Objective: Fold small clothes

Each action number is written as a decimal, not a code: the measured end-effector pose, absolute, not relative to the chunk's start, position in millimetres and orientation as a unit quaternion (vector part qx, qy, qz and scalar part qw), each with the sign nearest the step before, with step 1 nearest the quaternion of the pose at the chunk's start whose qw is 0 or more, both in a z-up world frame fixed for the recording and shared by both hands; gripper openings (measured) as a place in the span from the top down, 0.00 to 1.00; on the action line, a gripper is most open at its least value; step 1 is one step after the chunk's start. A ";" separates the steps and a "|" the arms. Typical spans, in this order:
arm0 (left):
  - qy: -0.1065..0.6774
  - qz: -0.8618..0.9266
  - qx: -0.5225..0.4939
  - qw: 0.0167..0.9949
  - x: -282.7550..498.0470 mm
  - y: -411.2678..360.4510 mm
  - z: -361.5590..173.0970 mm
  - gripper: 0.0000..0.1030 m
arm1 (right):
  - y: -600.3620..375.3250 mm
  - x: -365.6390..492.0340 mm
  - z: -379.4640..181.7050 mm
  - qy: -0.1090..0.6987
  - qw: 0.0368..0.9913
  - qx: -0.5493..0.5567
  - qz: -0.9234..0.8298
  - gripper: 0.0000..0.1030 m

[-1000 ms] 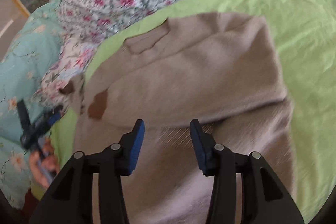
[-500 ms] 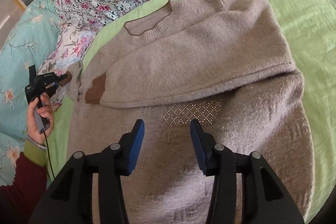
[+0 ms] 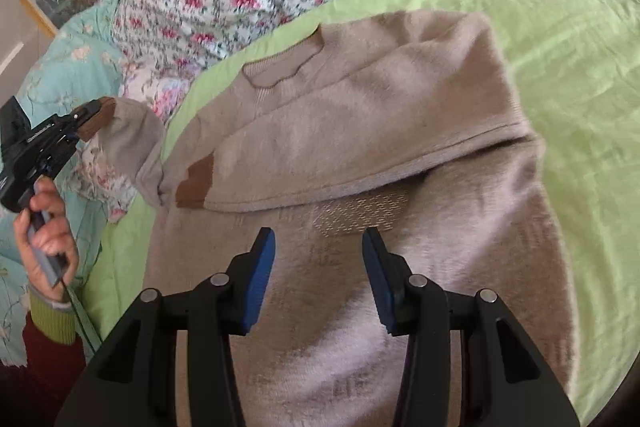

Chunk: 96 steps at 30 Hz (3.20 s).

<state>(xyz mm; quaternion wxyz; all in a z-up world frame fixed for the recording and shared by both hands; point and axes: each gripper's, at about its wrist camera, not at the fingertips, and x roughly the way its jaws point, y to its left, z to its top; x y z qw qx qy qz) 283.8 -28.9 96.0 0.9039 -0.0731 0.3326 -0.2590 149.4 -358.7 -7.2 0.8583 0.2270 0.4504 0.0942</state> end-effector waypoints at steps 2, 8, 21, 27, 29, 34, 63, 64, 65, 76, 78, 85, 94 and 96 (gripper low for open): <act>0.342 -0.293 -0.055 0.891 275.3 -66.0 88.7 0.91 | -367.7 145.0 -4.6 0.445 0.860 0.233 0.087 0.54; 0.401 -0.362 0.016 0.841 272.2 -187.2 24.2 0.91 | -398.0 131.5 -5.8 0.437 0.861 0.254 0.058 0.54; 0.475 -0.343 0.032 0.810 270.0 -184.1 -32.8 0.50 | -403.5 138.0 1.0 0.416 0.871 0.253 0.060 0.54; 0.454 -0.262 0.007 0.851 238.7 -77.2 -23.4 0.47 | -375.1 163.8 5.9 0.421 0.884 0.179 0.094 0.54; 0.454 -0.216 0.001 0.864 240.6 -42.5 -25.3 0.47 | -360.3 173.1 6.7 0.423 0.888 0.142 0.109 0.48; 0.467 -0.110 -0.041 0.877 267.8 36.5 -42.5 0.48 | -331.7 203.8 -3.2 0.426 0.897 0.061 0.105 0.45; 0.467 -0.077 -0.009 0.881 293.0 45.7 -63.4 0.41 | -438.6 251.7 -35.5 0.462 0.836 0.294 0.029 0.63; 0.467 -0.075 -0.010 0.881 293.4 44.8 -63.3 0.41 | -433.4 247.9 -37.3 0.460 0.840 0.287 0.028 0.51; 0.467 -0.073 -0.009 0.881 293.3 43.8 -63.2 0.41 | -426.4 245.9 -37.6 0.458 0.846 0.272 0.026 0.50; 0.466 -0.060 -0.022 0.882 293.1 46.1 -66.4 0.39 | -417.2 241.9 -7.1 0.421 0.889 0.181 0.007 0.87; 0.464 -0.056 -0.013 0.884 292.4 43.0 -65.9 0.38 | -417.1 249.3 -29.7 0.456 0.874 0.171 -0.009 0.87; 0.473 -0.054 -0.063 0.877 293.4 62.6 -66.3 0.38 | -425.7 236.7 -35.4 0.465 0.863 0.196 -0.027 0.77; 0.494 -0.062 -0.058 0.866 279.2 63.7 -63.5 0.39 | -406.1 206.1 -3.9 0.439 0.875 0.203 0.017 0.75; 0.496 -0.075 -0.053 0.864 263.6 65.2 -58.8 0.39 | -404.5 195.8 -1.0 0.440 0.873 0.210 0.030 0.72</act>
